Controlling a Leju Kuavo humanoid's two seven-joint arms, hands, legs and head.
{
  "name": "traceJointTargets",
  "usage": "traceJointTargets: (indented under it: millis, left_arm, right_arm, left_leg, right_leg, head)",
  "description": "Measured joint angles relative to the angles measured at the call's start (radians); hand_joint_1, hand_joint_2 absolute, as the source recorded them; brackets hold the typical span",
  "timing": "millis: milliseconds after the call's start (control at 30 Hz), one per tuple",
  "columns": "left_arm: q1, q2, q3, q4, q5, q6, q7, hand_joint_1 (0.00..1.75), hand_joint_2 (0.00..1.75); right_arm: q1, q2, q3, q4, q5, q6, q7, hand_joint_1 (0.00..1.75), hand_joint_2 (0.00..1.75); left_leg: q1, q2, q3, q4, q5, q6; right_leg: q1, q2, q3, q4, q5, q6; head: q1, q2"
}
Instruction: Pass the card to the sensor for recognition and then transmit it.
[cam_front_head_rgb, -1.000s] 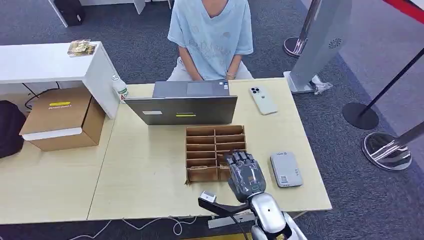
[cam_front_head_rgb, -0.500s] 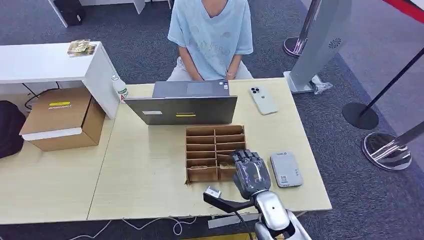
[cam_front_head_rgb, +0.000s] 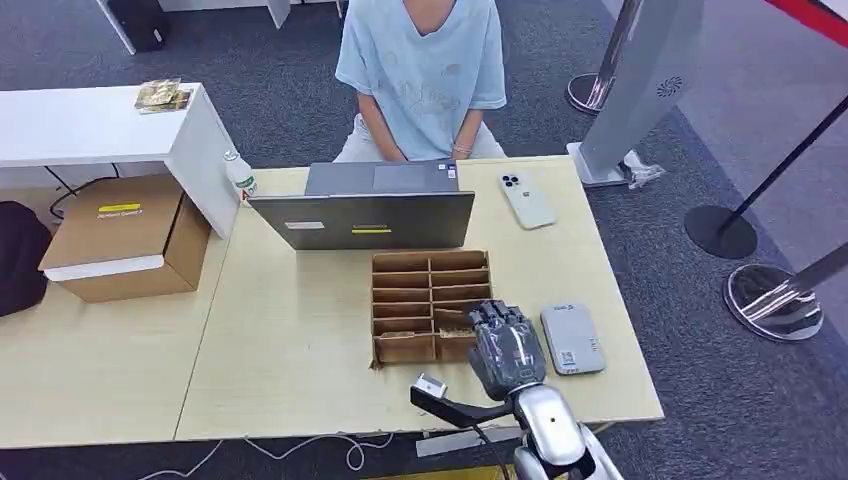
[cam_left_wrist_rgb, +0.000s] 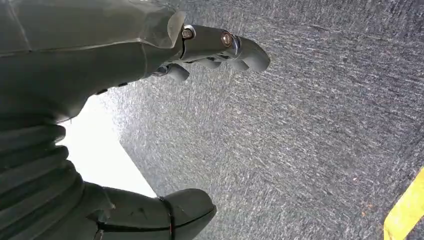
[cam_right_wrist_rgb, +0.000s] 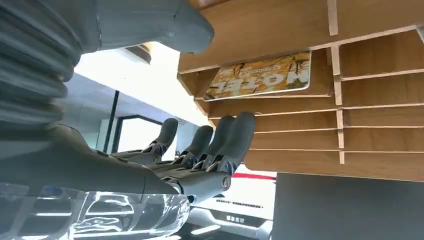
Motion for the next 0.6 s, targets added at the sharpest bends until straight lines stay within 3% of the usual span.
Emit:
traceJointTargets:
  millis: [400,533,600]
  left_arm:
    - [0.000,0.000,0.001,0.000,-0.001,0.002,0.000,0.00,1.75]
    - [0.000,0.000,0.001,0.000,-0.002,0.002,0.000,0.00,1.75]
    - [0.000,0.000,0.001,0.000,-0.002,0.002,-0.001,0.00,1.75]
  right_arm:
    - [0.000,0.013,0.000,0.000,0.000,-0.001,-0.020,0.75,1.75]
    - [0.000,0.015,0.001,-0.001,0.000,-0.001,-0.021,0.84,1.75]
    - [0.000,0.016,0.002,-0.003,0.000,0.000,-0.021,1.06,1.75]
  left_leg:
    - [0.000,0.000,0.000,0.000,0.000,0.000]
    - [0.000,0.000,0.000,0.000,0.000,0.000]
    - [0.000,0.000,0.000,0.000,0.000,0.000]
  right_leg:
    - [0.000,0.000,0.000,0.000,0.000,0.000]
    - [0.000,0.000,0.000,0.000,0.000,0.000]
    - [0.000,0.000,0.000,0.000,0.000,0.000]
  head:
    - [0.000,0.000]
    - [0.000,0.000]
    - [0.000,0.000]
